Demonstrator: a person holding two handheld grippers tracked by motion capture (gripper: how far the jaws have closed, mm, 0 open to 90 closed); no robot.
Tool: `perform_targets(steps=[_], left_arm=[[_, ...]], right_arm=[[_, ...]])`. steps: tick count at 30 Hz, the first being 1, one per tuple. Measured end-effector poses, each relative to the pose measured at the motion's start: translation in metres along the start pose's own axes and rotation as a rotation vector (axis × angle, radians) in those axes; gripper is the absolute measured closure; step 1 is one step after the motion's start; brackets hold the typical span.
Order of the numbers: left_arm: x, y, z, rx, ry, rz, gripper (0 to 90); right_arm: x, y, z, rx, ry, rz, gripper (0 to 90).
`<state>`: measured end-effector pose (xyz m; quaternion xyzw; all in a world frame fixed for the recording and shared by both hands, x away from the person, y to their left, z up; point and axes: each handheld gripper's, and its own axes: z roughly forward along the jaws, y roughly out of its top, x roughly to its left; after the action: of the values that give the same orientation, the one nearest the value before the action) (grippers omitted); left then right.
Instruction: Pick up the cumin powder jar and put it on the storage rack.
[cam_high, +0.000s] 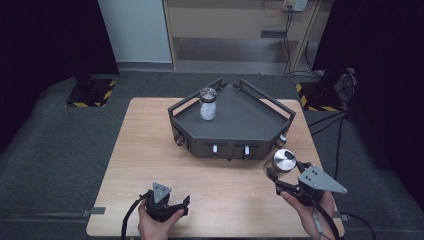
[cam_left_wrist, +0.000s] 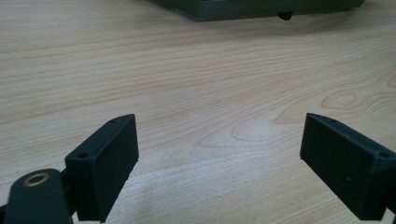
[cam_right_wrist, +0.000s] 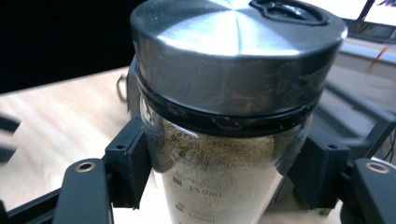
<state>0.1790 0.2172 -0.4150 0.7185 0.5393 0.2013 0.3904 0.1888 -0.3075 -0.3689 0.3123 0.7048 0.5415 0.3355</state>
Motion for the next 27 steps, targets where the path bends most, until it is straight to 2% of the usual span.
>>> perform_targets(steps=[4,12,21,27], left_arm=[[0.0,0.0,-0.001,-0.001,-0.002,0.002,10.6],[0.002,-0.001,-0.001,-0.005,-0.005,0.002,10.6],[0.0,0.0,0.0,-0.003,-0.02,0.011,10.6],[0.001,0.0,-0.001,-0.006,-0.02,0.002,10.7]], right_arm=[[-0.005,0.012,0.016,-0.031,-0.025,0.013,30.8],[-0.015,0.035,0.068,-0.049,-0.075,0.033,30.8],[-0.02,0.05,0.104,-0.018,-0.098,0.035,30.9],[-0.026,0.055,0.142,0.026,-0.121,0.071,30.8]])
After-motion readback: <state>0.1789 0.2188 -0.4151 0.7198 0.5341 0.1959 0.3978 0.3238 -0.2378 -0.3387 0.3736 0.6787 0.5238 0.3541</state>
